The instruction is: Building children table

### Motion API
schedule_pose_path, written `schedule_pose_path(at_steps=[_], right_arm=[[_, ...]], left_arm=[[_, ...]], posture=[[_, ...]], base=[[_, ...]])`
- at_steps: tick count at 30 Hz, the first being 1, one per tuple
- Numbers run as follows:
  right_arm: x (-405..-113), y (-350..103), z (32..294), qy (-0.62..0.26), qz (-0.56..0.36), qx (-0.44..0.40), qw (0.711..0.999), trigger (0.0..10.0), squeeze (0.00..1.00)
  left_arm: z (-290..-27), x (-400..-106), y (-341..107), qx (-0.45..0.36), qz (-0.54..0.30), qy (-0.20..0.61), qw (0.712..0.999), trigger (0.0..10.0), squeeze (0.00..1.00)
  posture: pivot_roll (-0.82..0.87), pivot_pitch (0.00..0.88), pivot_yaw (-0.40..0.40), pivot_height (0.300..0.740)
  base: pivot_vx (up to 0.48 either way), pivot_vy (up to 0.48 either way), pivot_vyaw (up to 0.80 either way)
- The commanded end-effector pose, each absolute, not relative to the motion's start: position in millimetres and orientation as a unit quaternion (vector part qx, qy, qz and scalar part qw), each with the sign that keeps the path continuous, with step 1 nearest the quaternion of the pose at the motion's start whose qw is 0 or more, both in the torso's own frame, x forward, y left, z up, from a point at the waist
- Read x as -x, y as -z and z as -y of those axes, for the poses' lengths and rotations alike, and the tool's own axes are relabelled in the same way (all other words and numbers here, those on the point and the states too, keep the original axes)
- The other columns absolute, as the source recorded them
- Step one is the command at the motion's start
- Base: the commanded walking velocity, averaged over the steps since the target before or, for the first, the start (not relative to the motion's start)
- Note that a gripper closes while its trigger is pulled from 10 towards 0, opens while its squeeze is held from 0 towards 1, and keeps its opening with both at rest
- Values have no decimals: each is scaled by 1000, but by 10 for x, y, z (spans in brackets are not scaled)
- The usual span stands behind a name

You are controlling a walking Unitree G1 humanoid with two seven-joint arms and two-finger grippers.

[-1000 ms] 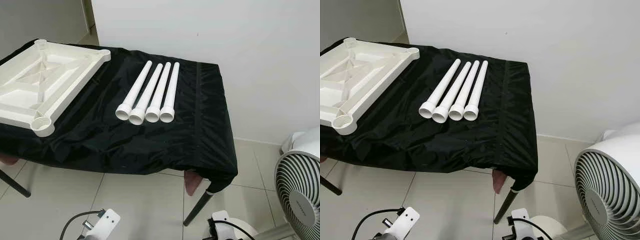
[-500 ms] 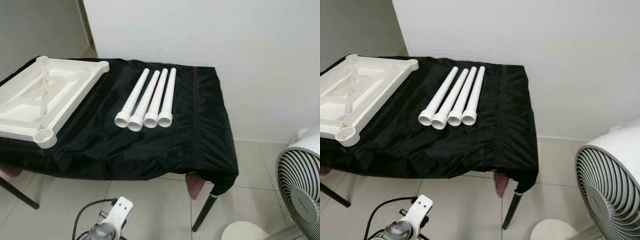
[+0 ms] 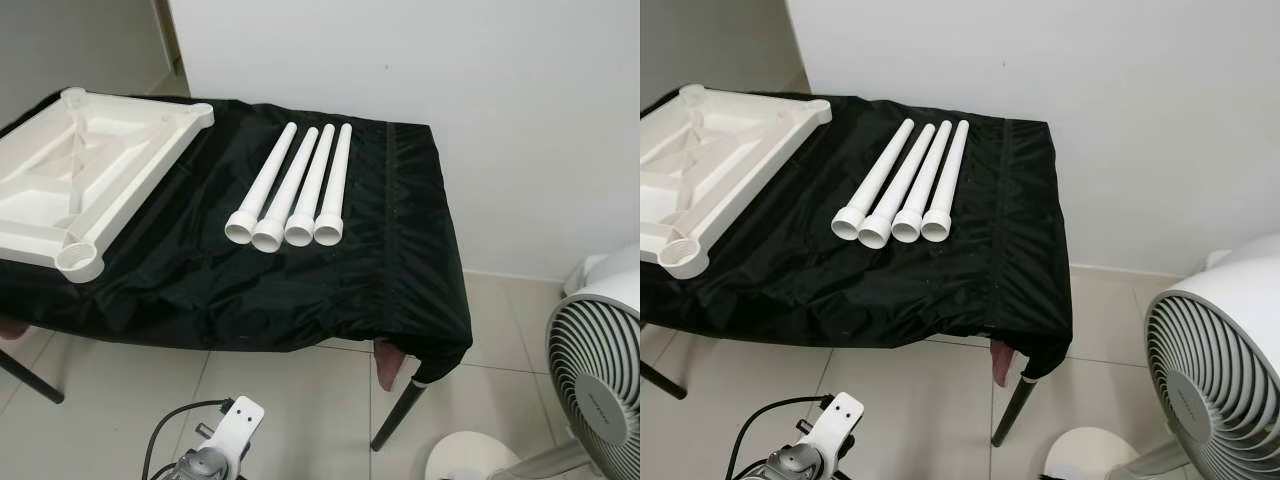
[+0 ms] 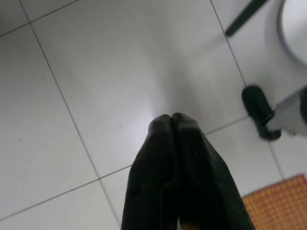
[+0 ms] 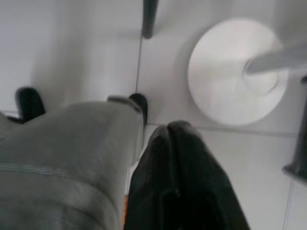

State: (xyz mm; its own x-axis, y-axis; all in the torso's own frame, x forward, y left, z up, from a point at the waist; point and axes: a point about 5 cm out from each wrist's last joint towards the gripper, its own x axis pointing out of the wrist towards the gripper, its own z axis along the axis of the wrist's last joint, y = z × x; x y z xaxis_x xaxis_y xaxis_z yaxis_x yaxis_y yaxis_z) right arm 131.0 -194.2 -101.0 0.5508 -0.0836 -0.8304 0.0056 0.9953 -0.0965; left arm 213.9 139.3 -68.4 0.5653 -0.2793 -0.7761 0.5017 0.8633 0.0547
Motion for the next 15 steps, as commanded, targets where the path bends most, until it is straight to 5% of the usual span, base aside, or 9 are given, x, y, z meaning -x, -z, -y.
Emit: schedule_pose_path(at_steps=[1,15], right_arm=[[-1353,1012,1862,9,-477,47,878,10000,0],[-1680,826,2114,6,-415,98,904,10000,0]], left_arm=[[-1434,-2117,700,-128,-417,209,875,10000,0],[-1619,-2127,688,-123,-414,167,886,10000,0]], posture=[[-10,0,-35,740],[-20,47,-27,740]], base=[[0,0,0],[0,0,0]])
